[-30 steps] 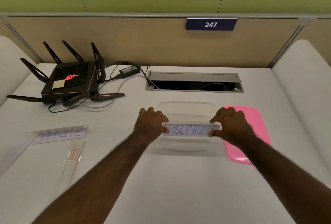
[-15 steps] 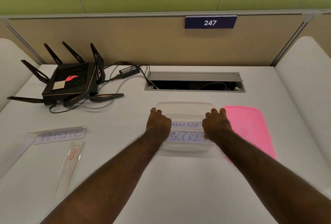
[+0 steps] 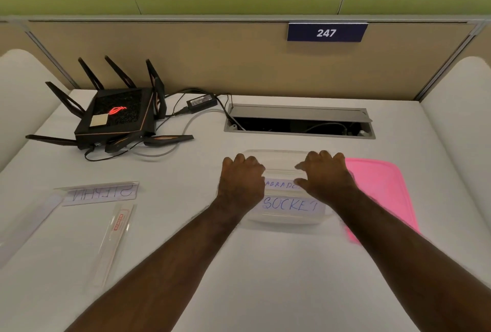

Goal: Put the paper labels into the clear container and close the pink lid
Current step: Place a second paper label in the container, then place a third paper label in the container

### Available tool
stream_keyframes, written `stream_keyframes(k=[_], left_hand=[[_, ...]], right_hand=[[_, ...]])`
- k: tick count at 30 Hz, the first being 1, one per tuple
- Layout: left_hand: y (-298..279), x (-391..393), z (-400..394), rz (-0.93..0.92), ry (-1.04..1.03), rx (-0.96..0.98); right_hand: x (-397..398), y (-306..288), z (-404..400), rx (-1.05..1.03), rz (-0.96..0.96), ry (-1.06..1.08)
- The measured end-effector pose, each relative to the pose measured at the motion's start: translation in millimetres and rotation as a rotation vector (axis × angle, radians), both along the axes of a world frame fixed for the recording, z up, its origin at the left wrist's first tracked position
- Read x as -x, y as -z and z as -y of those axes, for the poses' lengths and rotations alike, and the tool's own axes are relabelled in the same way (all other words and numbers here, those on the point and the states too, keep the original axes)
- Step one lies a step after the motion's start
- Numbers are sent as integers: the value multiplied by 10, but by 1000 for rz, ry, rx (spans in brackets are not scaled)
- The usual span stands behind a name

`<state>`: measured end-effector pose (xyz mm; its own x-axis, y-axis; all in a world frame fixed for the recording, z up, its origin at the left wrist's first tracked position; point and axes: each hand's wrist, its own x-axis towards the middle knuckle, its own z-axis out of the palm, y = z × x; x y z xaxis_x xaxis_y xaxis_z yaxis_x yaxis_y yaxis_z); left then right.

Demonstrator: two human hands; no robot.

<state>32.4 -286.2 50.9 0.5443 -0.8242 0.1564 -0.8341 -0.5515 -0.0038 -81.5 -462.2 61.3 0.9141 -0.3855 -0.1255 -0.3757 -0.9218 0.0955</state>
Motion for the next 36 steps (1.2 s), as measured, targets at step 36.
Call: stream_keyframes(k=[36], left_hand=[[542, -24, -3342, -525, -990, 356]], right_hand=[[-1459, 1082, -3530, -391, -149, -699]])
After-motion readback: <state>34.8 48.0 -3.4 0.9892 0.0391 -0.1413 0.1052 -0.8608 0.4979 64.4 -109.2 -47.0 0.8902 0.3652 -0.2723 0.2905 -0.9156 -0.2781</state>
